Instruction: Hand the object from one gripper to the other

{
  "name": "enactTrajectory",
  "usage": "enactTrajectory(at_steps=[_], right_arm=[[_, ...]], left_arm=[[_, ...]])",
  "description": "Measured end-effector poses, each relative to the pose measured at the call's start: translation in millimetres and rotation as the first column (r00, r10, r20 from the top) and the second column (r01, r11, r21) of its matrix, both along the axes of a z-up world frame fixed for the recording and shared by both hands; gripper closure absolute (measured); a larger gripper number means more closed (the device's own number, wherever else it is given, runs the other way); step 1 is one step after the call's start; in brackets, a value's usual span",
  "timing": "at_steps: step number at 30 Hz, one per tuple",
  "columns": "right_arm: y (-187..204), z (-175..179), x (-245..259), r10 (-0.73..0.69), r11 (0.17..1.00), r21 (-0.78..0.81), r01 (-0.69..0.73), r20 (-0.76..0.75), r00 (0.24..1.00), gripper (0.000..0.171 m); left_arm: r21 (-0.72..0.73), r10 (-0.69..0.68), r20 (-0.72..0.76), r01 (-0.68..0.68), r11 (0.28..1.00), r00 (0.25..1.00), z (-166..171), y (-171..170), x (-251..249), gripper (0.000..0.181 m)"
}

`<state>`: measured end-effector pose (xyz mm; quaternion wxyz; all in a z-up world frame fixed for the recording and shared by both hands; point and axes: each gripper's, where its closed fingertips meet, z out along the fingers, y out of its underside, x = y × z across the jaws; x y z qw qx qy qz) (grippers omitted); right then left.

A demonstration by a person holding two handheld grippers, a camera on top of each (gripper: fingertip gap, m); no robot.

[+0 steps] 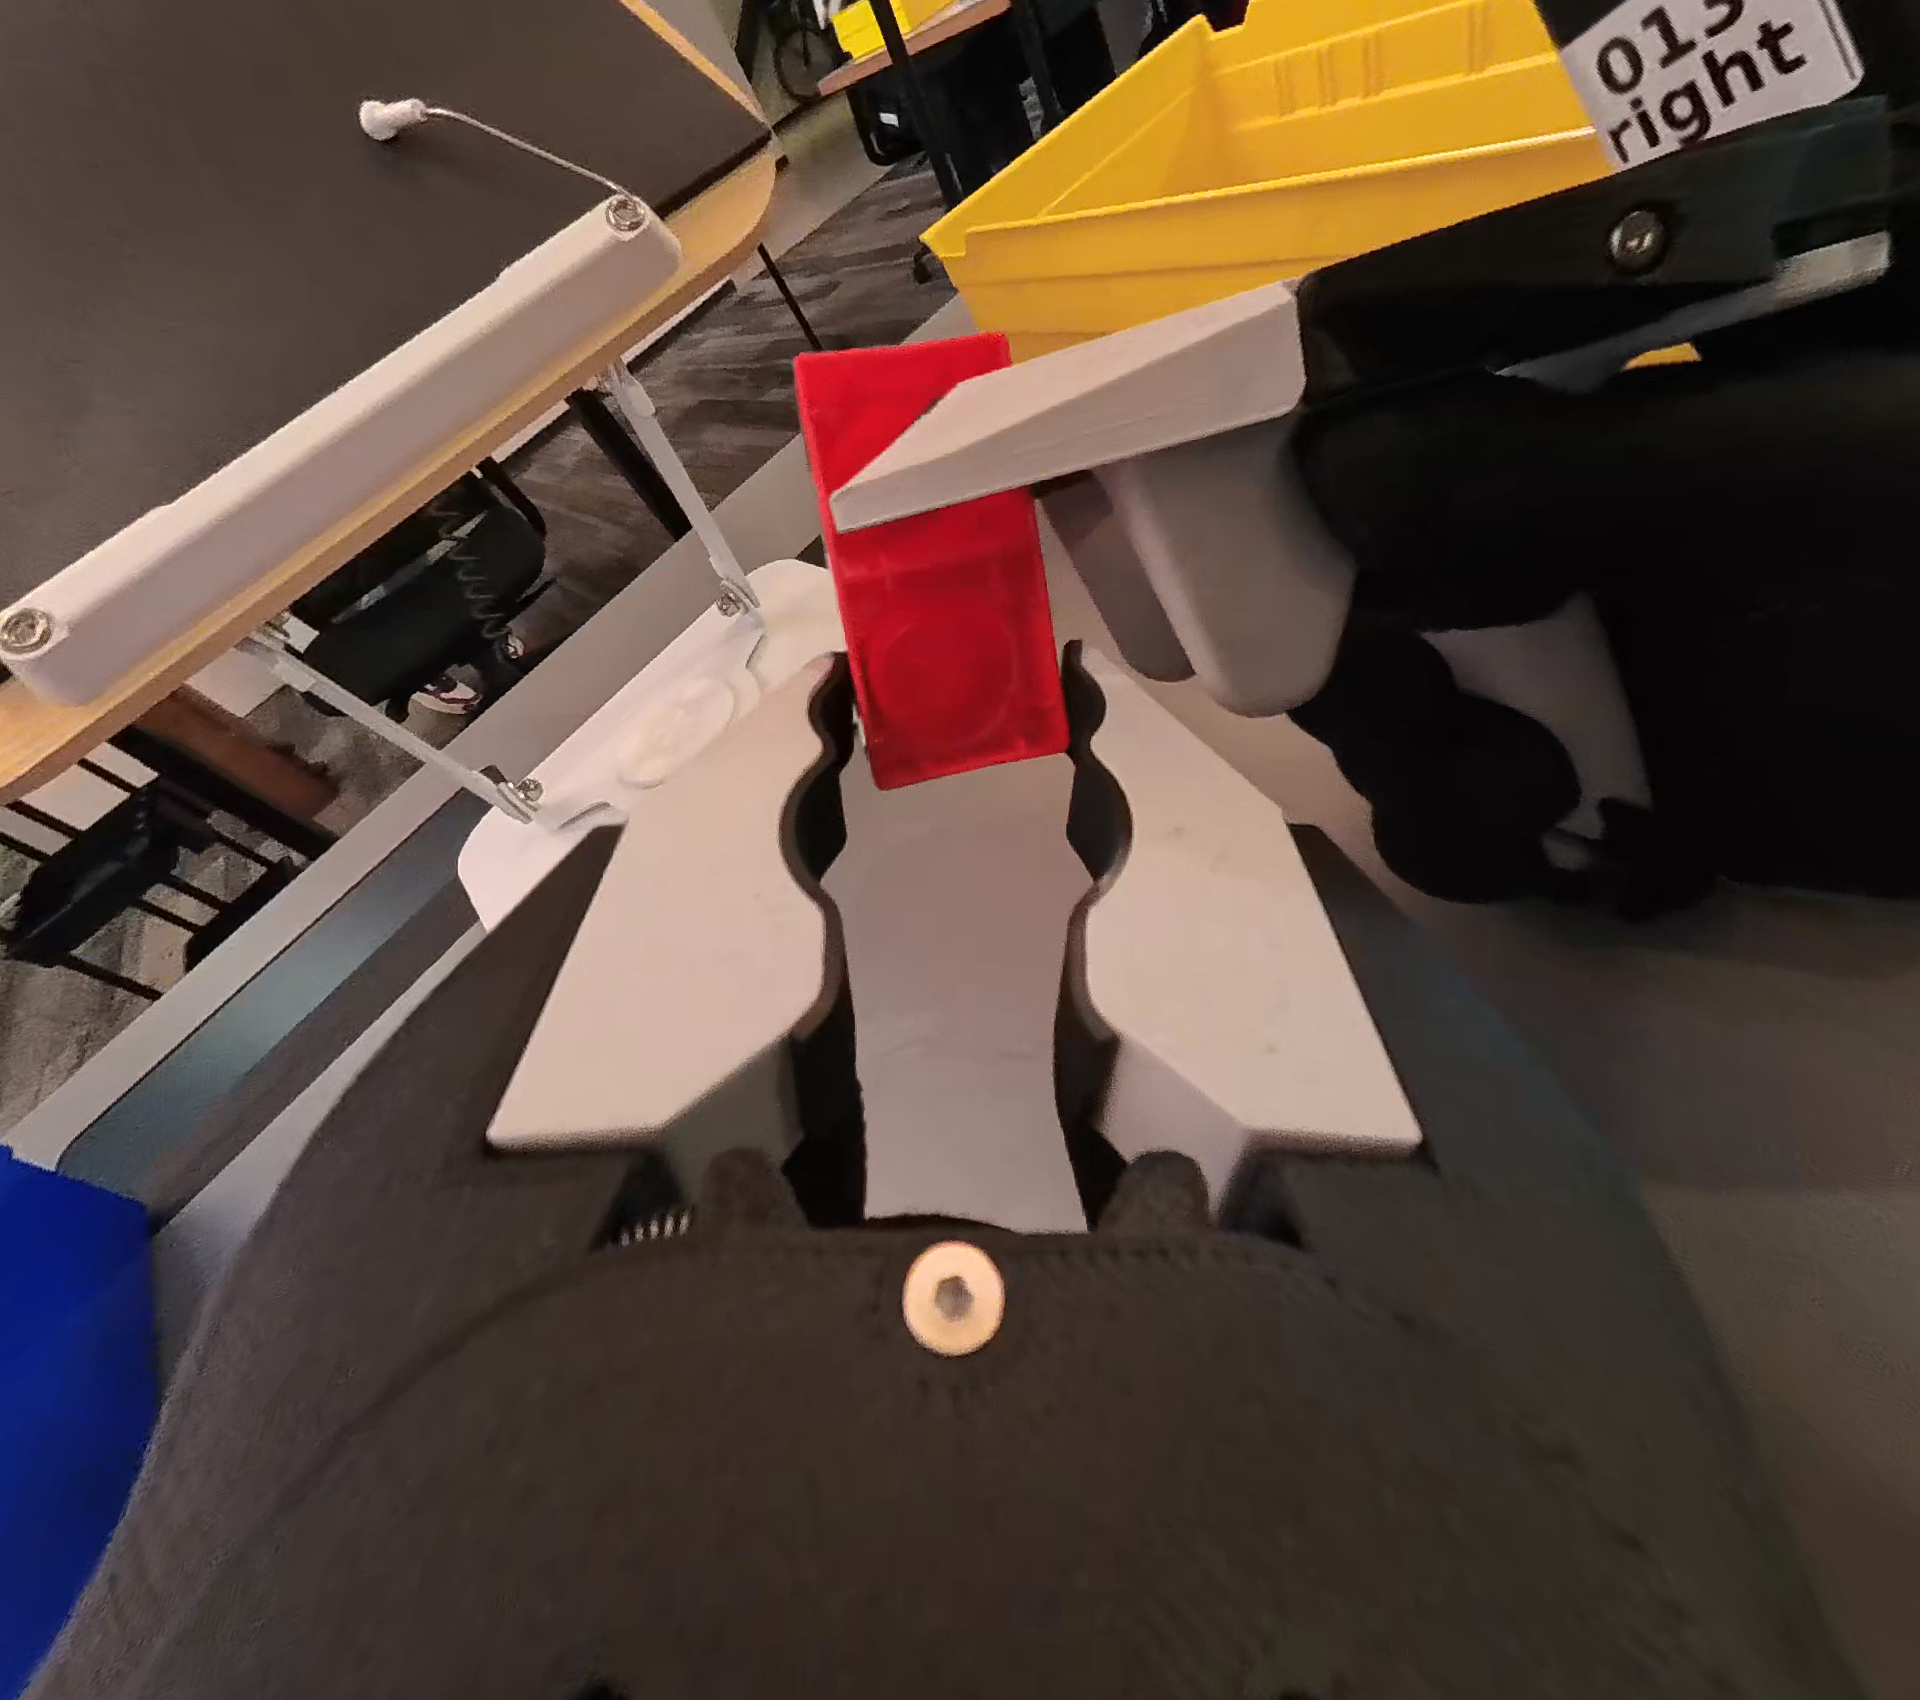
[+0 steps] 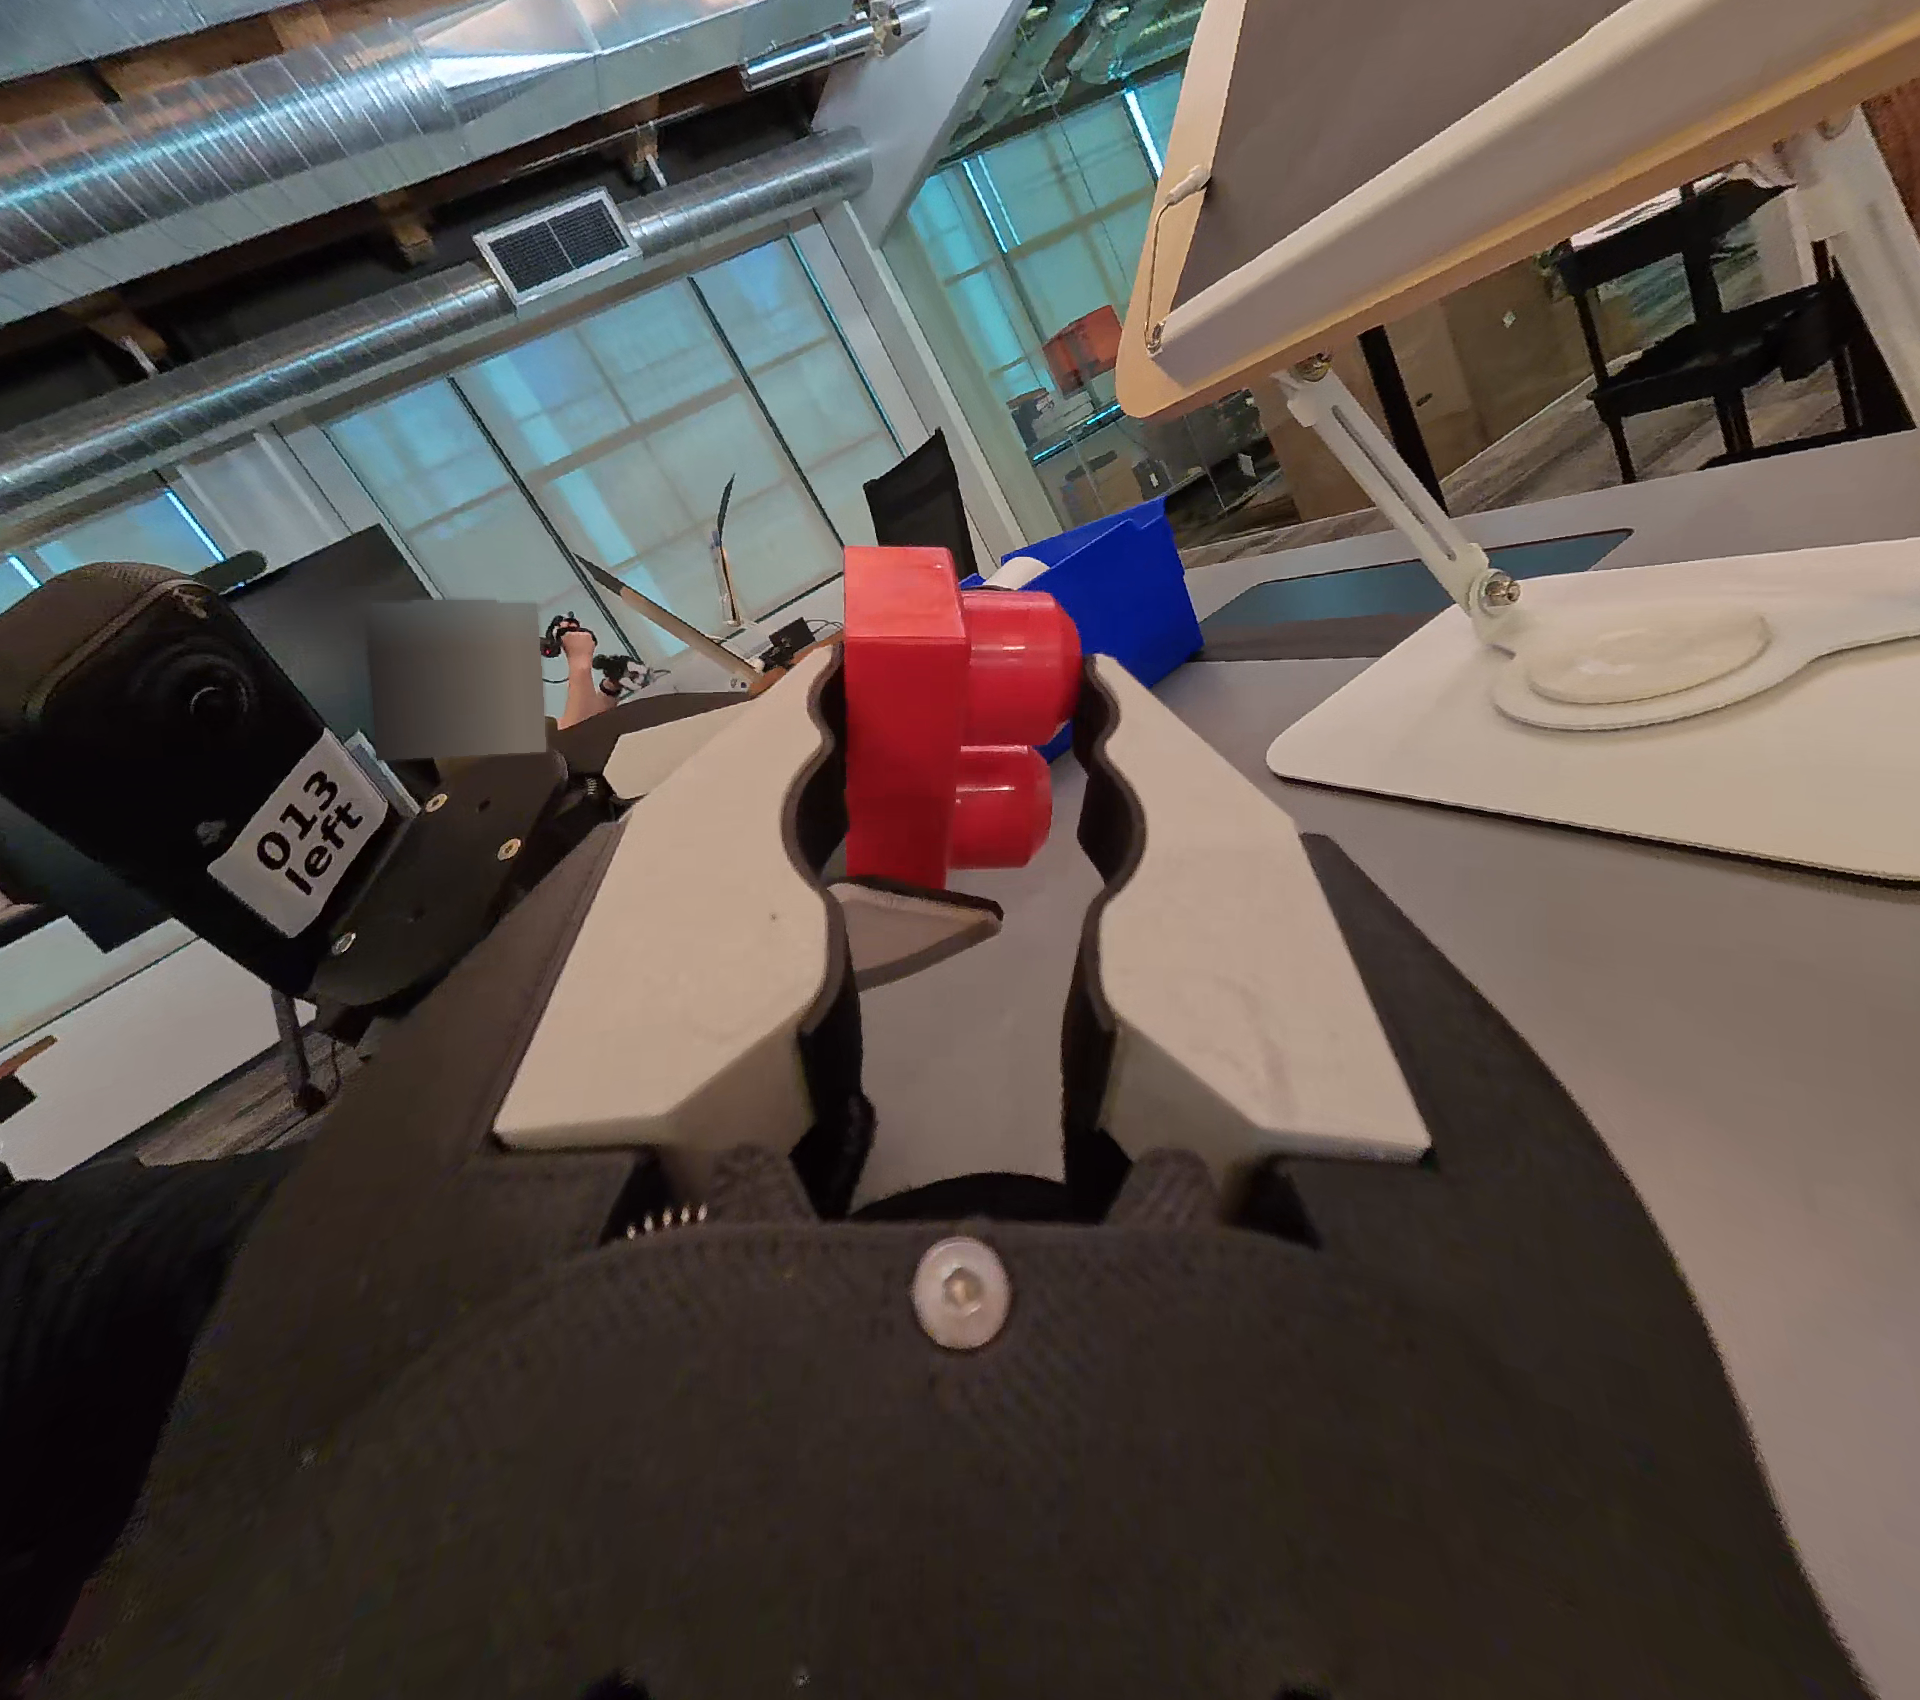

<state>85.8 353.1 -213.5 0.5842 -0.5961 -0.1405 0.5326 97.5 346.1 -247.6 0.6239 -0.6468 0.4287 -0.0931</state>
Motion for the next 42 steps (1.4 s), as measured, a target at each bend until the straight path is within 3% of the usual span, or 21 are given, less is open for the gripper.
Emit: enactTrajectory(at_steps=[4,6,8,10,13,18,21,25,30,34,38,42], right_arm=[[-0.1,-2.5,-1.8,0.005,1.000,0.009,-0.005,0.057,0.998,0.129],[0.2,-1.4,-0.9,0.011,1.000,0.023,-0.013,0.082,0.997,0.116],[-0.4,-3.3,-2.8,0.025,0.998,0.045,-0.032,0.152,0.988,0.105],[-6.0,-0.5,-5.5,0.018,0.990,0.133,-0.052,0.243,0.970,0.105],[-23.7,3.6,-14.7,0.019,0.948,0.285,-0.141,0.392,0.920,0.108],[-68.7,-2.9,-36.4,0.025,0.800,0.470,-0.372,0.594,0.804,0.100],[-87.8,-7.1,-48.0,-0.040,0.712,0.539,-0.450,0.671,0.740,0.093],[-108.3,-20.2,-64.9,-0.212,0.571,0.607,-0.552,0.759,0.615,0.094],[-120.2,-34.9,-83.4,-0.373,0.459,0.642,-0.614,0.766,0.523,0.104],[-126.6,-33.0,-90.0,-0.410,0.426,0.668,-0.611,0.744,0.527,0.127],[-124.3,-35.0,-91.2,-0.424,0.438,0.664,-0.606,0.747,0.512,0.129],[-111.4,-26.9,-87.2,-0.421,0.501,0.683,-0.532,0.729,0.540,0.130]], left_arm=[[-0.020,-0.014,-0.015,0.014,1.000,1.000,-2.0,0.4,-2.8,0.143],[-0.043,-0.056,-0.055,0.054,0.998,0.997,-4.1,-1.5,-4.2,0.144],[-0.095,-0.151,-0.138,0.138,0.986,0.979,-9.9,-7.1,-5.1,0.143],[-0.159,-0.199,-0.216,0.166,0.973,0.956,-11.7,-5.5,-16.3,0.144],[-0.355,-0.397,-0.314,0.281,0.892,0.862,-17.5,-22.5,-31.6,0.144],[-0.687,-0.729,-0.239,0.418,0.594,0.642,-17.5,-69.4,-63.2,0.144],[-0.828,-0.844,-0.141,0.406,0.387,0.518,-14.9,-91.7,-85.1,0.144],[-0.908,-0.913,0.044,0.397,0.133,0.406,-3.6,-115.3,-101.4,0.143],[-0.909,-0.916,0.206,0.413,-0.050,0.343,4.7,-127.3,-99.6,0.144],[-0.920,-0.915,0.243,0.375,-0.113,0.322,-2.0,-132.3,-101.8,0.144],[-0.927,-0.919,0.238,0.357,-0.118,0.314,-7.1,-133.3,-102.5,0.144],[-0.904,-0.892,0.258,0.419,-0.087,0.371,-1.3,-122.1,-95.0,0.146]])
